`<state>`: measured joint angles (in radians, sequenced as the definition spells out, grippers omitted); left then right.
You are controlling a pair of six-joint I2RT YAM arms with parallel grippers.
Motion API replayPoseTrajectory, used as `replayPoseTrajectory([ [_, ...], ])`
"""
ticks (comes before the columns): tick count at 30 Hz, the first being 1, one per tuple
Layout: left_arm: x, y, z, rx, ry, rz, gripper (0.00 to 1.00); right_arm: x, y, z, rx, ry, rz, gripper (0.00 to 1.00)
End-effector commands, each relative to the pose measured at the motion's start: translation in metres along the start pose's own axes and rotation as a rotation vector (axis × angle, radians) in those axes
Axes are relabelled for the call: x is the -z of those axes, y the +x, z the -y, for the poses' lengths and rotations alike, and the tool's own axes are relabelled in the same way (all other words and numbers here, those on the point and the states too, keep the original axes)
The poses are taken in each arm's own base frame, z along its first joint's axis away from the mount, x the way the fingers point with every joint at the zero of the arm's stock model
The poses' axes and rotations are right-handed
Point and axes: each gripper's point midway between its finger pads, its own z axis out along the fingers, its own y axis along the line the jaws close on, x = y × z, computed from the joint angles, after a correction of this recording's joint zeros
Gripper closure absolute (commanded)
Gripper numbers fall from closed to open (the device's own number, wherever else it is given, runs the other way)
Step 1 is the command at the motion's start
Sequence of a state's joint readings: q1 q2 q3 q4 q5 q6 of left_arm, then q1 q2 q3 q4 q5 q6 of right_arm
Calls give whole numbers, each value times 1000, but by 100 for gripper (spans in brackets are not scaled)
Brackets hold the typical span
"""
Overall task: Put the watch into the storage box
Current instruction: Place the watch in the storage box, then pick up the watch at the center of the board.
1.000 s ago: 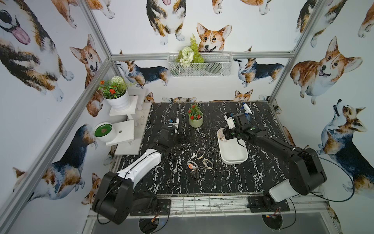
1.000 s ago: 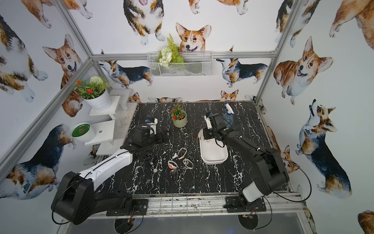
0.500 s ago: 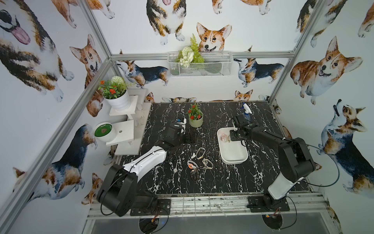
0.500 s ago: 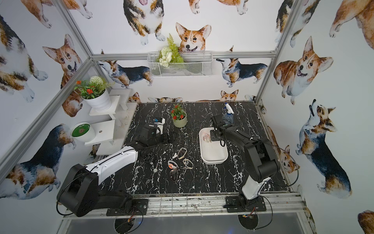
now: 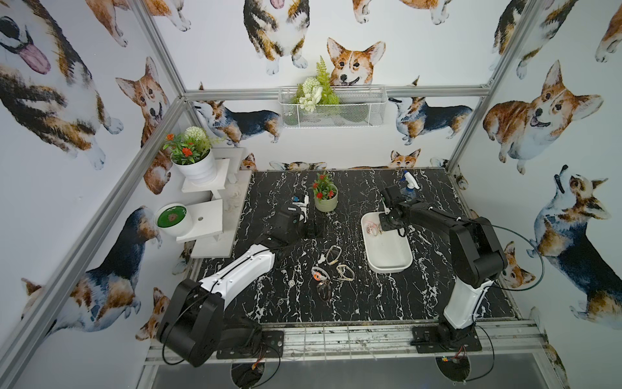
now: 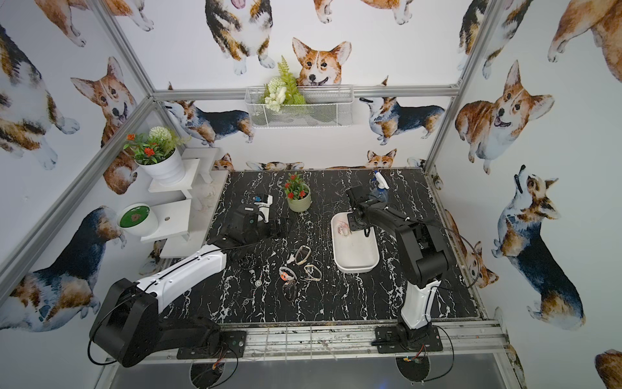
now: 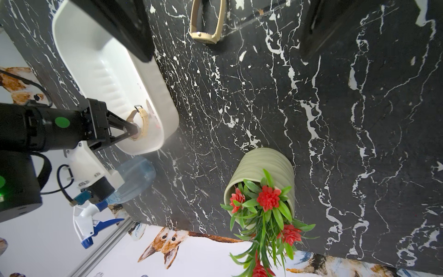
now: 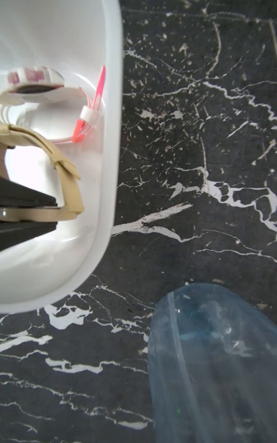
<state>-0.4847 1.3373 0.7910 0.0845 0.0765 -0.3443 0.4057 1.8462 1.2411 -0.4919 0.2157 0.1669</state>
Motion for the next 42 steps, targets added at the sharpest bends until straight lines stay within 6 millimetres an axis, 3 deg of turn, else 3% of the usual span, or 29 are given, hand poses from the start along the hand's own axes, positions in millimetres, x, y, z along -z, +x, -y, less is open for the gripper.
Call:
replayPoseTrajectory([
  [1,1,0,-3,-14,-18,2,0,-4,4,2,38,18,-27,100],
  [14,10,-3,-14,-14,-74,19,0,-7,3,-2,45,2,-30,76],
  [18,16,-8,-21,3,-94,41,0,6,-3,-3,45,-15,4,61],
  [25,28,-15,-51,70,-206,50,0,42,-21,-16,91,-32,101,56],
  [28,35,-15,-77,164,-280,34,0,64,-29,-46,177,-81,164,55],
  [36,58,-6,-140,368,-419,31,0,131,-20,-186,379,-536,332,53],
  [42,76,4,-172,472,-503,52,0,133,1,-268,463,-695,277,53],
])
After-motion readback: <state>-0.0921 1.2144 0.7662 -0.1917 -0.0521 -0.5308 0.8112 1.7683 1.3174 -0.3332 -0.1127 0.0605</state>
